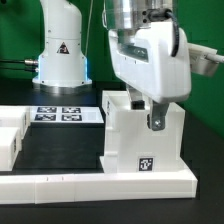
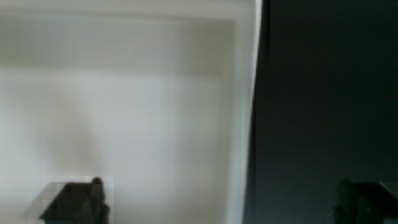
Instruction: Assemble drawer
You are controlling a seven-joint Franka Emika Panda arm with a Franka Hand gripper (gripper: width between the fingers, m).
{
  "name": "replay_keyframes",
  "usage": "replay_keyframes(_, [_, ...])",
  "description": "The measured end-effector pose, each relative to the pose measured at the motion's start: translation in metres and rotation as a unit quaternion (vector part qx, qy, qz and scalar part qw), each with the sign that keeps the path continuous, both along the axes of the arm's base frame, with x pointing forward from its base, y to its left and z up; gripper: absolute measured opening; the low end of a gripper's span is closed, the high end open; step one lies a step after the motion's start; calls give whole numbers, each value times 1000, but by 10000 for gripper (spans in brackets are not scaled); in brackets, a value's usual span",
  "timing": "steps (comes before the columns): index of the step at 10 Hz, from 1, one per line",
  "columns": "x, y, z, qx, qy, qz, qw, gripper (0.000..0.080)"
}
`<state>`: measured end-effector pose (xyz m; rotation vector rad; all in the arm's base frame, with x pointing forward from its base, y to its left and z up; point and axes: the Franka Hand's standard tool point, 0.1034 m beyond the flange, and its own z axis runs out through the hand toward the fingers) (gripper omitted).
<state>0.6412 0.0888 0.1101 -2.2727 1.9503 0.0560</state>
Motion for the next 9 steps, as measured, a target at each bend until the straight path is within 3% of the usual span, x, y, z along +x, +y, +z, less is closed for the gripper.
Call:
replay_keyframes(4, [-36,-4,30,2,-27,45,999,649])
replay_keyframes(7, [-39,-4,28,0,-28,74,997,649])
replay_keyframes(8, [-39,-5,28,-4,-33,114,993,649])
replay_keyframes(9, [-52,-15,22,-7,-17,243,970,649])
